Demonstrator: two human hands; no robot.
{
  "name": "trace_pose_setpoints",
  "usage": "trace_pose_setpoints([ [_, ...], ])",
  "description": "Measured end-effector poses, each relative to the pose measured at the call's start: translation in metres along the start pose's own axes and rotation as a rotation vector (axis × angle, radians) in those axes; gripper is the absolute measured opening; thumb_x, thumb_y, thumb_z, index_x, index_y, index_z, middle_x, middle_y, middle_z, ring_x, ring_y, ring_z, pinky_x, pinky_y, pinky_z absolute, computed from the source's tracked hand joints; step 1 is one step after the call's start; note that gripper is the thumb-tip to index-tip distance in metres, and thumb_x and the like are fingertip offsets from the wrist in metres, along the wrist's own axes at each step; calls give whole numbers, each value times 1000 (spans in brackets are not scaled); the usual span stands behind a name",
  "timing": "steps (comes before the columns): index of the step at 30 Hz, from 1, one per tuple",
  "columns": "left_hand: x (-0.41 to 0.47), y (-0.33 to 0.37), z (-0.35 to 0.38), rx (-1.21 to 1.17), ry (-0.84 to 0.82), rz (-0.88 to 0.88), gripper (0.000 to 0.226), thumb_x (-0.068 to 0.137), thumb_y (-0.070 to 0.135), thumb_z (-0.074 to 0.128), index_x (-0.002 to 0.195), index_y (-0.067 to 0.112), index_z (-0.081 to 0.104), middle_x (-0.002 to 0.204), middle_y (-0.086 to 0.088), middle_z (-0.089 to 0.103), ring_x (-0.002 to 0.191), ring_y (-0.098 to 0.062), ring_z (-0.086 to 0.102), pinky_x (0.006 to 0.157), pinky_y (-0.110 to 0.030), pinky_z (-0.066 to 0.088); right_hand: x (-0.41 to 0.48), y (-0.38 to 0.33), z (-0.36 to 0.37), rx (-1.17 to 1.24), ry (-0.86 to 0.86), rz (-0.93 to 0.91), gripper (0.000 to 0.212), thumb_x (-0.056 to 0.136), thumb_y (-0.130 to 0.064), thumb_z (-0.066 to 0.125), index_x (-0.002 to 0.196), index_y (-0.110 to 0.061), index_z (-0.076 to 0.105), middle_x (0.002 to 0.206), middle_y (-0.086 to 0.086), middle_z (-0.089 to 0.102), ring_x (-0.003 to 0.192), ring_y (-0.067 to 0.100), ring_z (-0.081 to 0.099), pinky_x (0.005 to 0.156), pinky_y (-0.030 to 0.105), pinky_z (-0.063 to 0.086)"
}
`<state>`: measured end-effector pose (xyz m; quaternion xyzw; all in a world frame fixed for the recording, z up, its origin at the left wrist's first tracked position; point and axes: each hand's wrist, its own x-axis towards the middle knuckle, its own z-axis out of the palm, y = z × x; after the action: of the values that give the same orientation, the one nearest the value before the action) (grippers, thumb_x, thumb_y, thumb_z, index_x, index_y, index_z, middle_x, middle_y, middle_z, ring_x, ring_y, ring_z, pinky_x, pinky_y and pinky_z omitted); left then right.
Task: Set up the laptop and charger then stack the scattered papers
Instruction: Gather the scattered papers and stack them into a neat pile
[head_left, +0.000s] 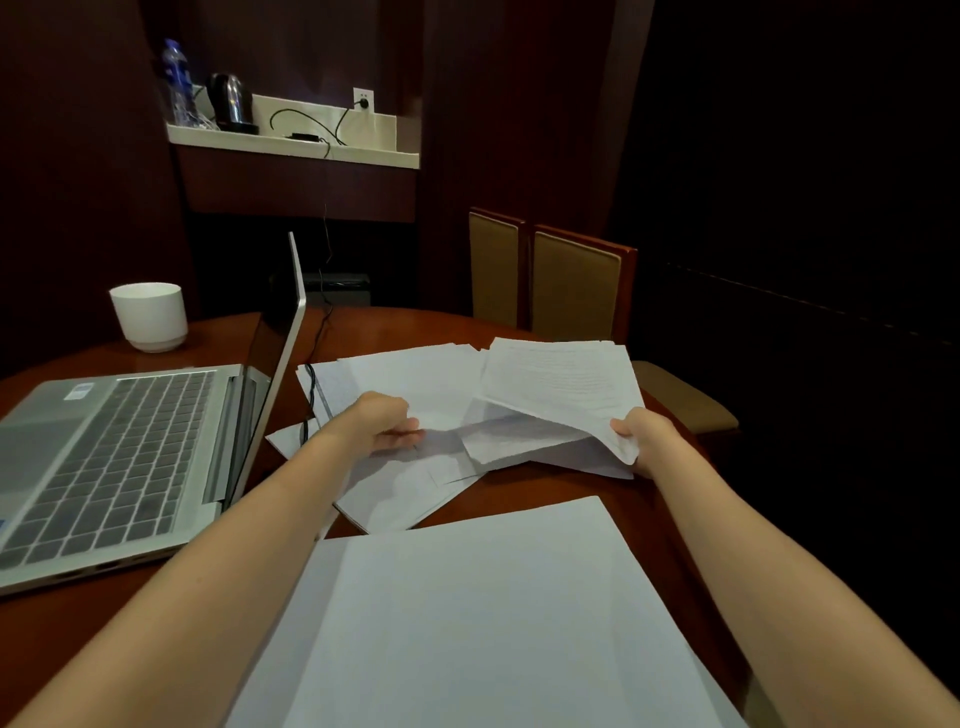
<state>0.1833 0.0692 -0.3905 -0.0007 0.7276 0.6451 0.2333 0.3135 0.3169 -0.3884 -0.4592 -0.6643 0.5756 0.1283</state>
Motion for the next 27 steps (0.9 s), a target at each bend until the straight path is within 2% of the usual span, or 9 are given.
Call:
trace_pose_setpoints([
  [7,-15,3,-7,449,-260,-64,42,94,-8,40,134,4,44,89,-4,54,68,-11,54,45,-15,52,-6,7,0,-57,-124,44,28,94,-5,50,121,1,49,113,15,58,101,30,59,92,38,49],
  [10,-14,3,-14,516,-277,-77,41,93,-6,43,132,7,45,86,-4,54,69,-10,54,47,-15,53,-9,9,-10,-131,-162,65,26,92,-5,55,117,0,52,96,14,62,85,26,61,75,36,51],
  [13,-14,6,-21,546,-299,-107,19,93,-5,45,104,9,52,81,-5,54,67,-11,52,52,-16,51,-7,8,-13,-181,-113,-7,39,92,-18,58,126,-1,48,119,15,57,107,30,57,82,37,50],
  [16,-15,7,-21,576,-308,-98,17,92,-4,48,79,7,48,73,-8,51,61,-13,48,50,-16,50,-9,6,-9,-304,-21,-109,34,95,-10,51,127,2,48,115,17,54,103,28,54,83,36,49],
  [18,-12,6,-18,511,-301,-70,17,92,-5,47,79,5,45,72,-8,45,60,-15,47,45,-17,52,-7,7,-4,-361,-27,-131,32,96,-2,46,128,4,47,104,18,52,101,28,55,84,37,50],
  [21,-7,4,-13,444,-264,-35,16,94,-5,43,81,4,42,75,-9,43,62,-18,47,45,-21,53,-8,11,-1,-404,-64,-139,35,95,3,42,129,7,44,96,15,52,98,28,59,67,27,46],
  [24,-6,2,-13,523,-265,-52,10,95,-3,43,87,3,43,75,-10,46,62,-17,49,46,-20,53,-7,11,-2,-385,-89,-204,40,95,4,41,134,3,44,126,22,54,85,22,49,61,25,43],
  [25,-7,2,-13,556,-271,-58,5,95,-3,43,93,2,44,77,-10,47,63,-17,50,46,-20,54,-6,11,-2,-394,-85,-212,39,95,3,40,134,0,45,124,21,54,85,22,47,60,26,42],
  [27,-10,2,-12,628,-289,-49,14,94,-3,42,107,1,46,87,-12,49,67,-18,51,46,-21,54,-8,10,-1,-389,-85,-202,26,96,-3,40,118,-4,54,96,15,54,77,21,46,57,27,38],
])
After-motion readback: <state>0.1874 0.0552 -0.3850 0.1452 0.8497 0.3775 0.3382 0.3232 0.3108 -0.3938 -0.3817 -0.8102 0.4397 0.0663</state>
